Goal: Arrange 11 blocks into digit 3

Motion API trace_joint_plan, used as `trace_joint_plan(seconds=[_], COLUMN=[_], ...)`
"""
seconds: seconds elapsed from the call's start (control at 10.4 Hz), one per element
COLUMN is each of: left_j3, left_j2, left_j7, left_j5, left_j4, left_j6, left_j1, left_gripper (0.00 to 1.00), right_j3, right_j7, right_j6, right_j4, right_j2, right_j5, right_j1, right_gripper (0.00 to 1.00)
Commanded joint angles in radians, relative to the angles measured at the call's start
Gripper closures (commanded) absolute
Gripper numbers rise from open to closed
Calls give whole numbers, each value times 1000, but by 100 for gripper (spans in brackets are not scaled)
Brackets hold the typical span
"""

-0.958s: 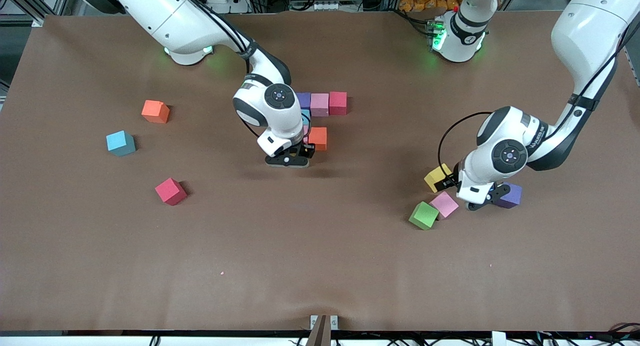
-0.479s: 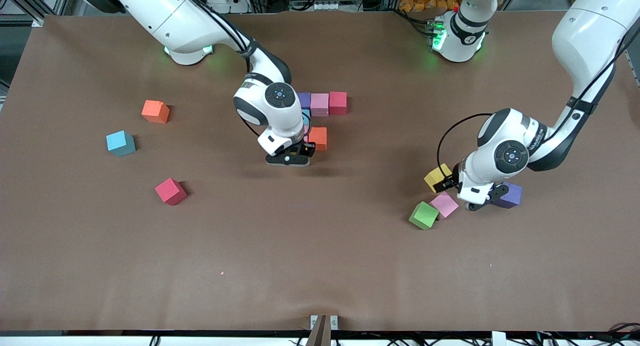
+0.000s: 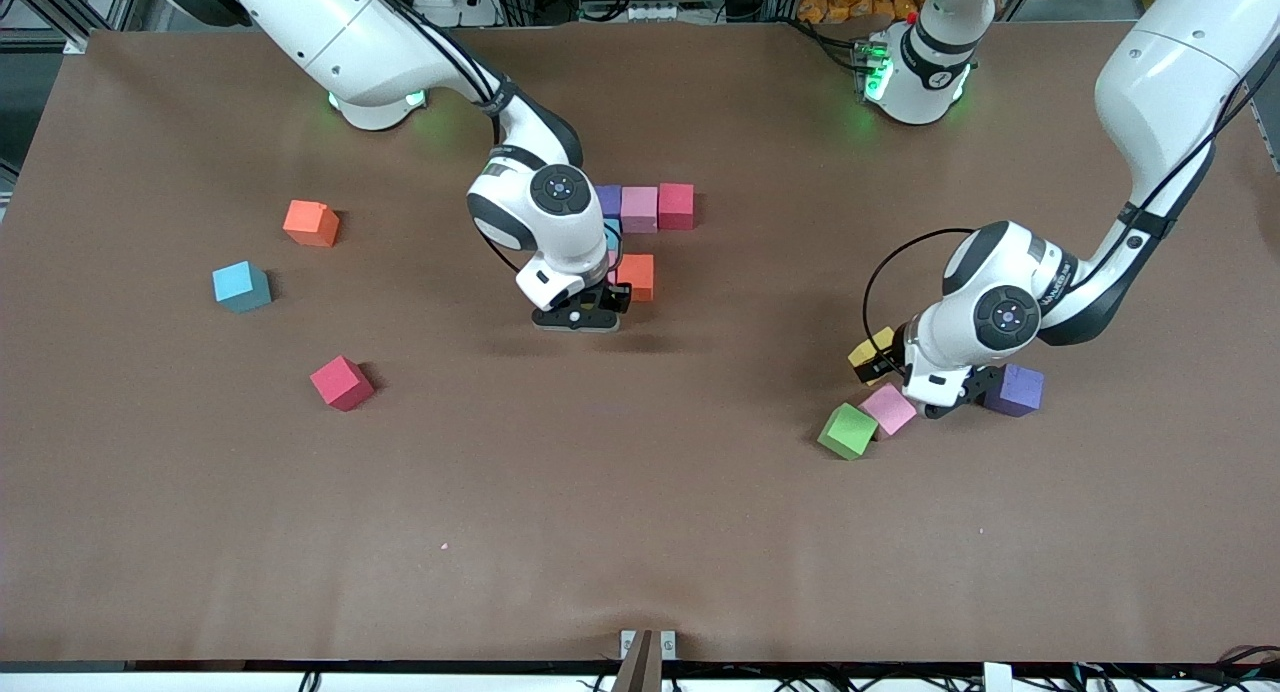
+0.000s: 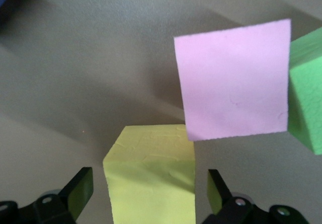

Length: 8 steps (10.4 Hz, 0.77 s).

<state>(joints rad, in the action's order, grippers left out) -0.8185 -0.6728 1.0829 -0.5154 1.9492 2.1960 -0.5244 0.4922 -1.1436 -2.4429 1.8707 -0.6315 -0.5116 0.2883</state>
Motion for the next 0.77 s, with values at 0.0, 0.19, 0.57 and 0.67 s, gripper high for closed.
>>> trace_joint_plan(seconds=[0.0,0.19,0.57,0.67], left_j3=[-8,-7,-8,-8], left_j2=[-4,-5,10,16], left_j7=[20,25,242,297], left_j5=[-14,-14,-15,-15], left_j4=[33,36,20,19], left_j6=[43,53,53,53], left_j1=[-8,-8,58,81], left_gripper=[1,44,70,72], right_j3=[-1,0,-6,-4], right_j7=[-21,-2,351,442], right_j6=[-4,5,88,131], right_j4=[18,11,14,15], right_j2=[38,99,205,225], right_j5=[-10,-7,-2,-2], right_j1=[2,-18,-196,-266], right_gripper=[0,0,0,0])
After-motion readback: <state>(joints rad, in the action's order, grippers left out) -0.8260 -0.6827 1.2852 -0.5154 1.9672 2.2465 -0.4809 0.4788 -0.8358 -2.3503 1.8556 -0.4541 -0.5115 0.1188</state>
